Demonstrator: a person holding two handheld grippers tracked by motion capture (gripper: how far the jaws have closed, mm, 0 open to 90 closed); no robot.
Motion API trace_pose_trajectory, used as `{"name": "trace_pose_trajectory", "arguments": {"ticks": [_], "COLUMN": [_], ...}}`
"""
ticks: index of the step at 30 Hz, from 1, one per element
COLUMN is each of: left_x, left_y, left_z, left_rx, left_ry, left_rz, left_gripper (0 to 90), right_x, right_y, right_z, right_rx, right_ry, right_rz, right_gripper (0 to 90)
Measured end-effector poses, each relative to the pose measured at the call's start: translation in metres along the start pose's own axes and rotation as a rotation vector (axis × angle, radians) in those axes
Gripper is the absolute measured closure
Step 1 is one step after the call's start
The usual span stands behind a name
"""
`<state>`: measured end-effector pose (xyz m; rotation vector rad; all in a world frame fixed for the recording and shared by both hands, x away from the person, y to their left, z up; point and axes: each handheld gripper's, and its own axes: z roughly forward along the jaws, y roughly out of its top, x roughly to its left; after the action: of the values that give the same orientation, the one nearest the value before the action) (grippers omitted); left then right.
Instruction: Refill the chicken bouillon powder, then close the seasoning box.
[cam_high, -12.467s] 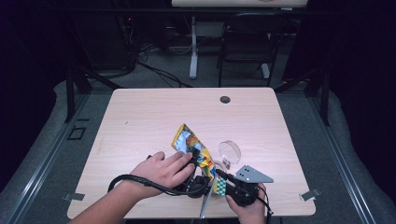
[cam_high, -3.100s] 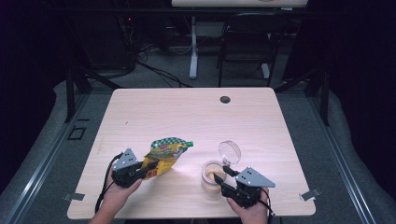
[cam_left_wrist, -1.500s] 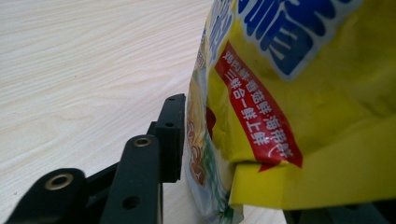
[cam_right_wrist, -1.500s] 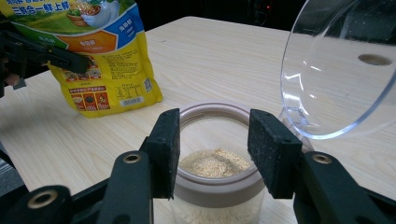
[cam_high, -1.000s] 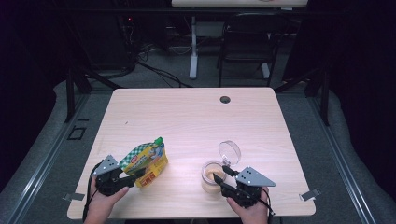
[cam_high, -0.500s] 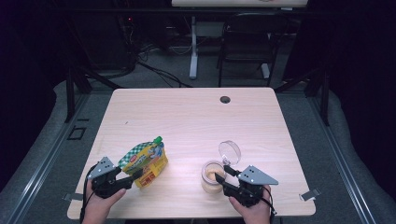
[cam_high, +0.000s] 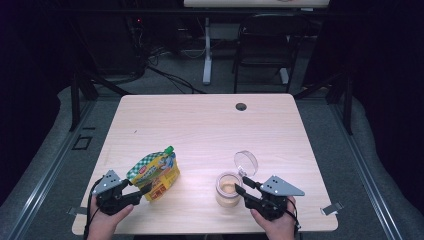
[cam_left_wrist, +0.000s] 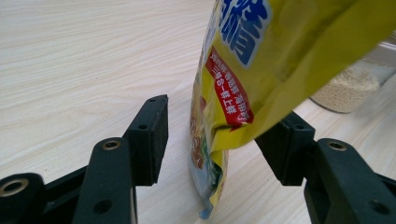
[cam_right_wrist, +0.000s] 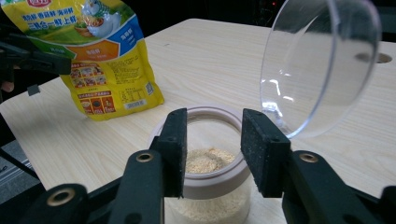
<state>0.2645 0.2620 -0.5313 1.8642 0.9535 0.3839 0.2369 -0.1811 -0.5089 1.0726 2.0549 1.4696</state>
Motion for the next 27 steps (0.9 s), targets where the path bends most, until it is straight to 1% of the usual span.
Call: {"name": "trace_pose_trajectory", "arguments": {"ticks": [3,5,6,7,8,11,12,14,16,20,23,27], "left_x": [-0.001,0.0,0.0,0.0,0.0,0.001,0.002,0.002,0.003,0.005,0.007,0.009], "left_y": [-0.001,-0.002,-0.002,-0.003,-0.003,-0.006,-0.006,-0.006,-0.007,-0.008,-0.008,-0.008], "left_z": [-0.003,-0.005,-0.005,-0.006,-0.007,-0.009,-0.01,-0.01,-0.011,-0.01,-0.011,-0.011], "left_rx": [-0.01,0.0,-0.003,0.004,0.006,0.0,0.006,-0.009,-0.005,-0.008,-0.003,-0.001], "left_ry": [0.005,0.007,0.01,0.013,0.014,0.014,0.015,0.015,0.017,0.024,0.032,0.036], "left_rz": [-0.007,0.001,-0.004,0.002,0.001,-0.003,0.0,-0.011,-0.011,-0.017,-0.017,-0.023], "left_gripper": [45.5,45.3,45.3,45.1,45.1,45.1,45.1,45.1,45.1,45.0,45.1,45.1], "right_x": [-0.003,-0.006,-0.007,-0.008,-0.009,-0.013,-0.015,-0.016,-0.017,-0.021,-0.023,-0.026], "right_y": [0.002,0.004,0.004,0.004,0.005,0.005,0.005,0.006,0.007,0.007,0.007,0.007], "right_z": [-0.004,-0.007,-0.008,-0.009,-0.011,-0.014,-0.015,-0.016,-0.018,-0.02,-0.021,-0.023], "right_rx": [-0.01,-0.006,-0.006,-0.009,-0.005,0.001,0.004,0.002,-0.001,0.01,0.013,0.017], "right_ry": [0.007,0.009,0.006,0.002,-0.004,-0.019,-0.023,-0.025,-0.031,-0.048,-0.062,-0.066], "right_rz": [0.019,0.022,0.025,0.028,0.022,0.031,0.031,0.044,0.049,0.034,0.037,0.037], "right_gripper": [65.3,68.1,69.1,70.1,71.2,74.7,75.6,78.1,80.8,85.1,89.2,90.0]}}
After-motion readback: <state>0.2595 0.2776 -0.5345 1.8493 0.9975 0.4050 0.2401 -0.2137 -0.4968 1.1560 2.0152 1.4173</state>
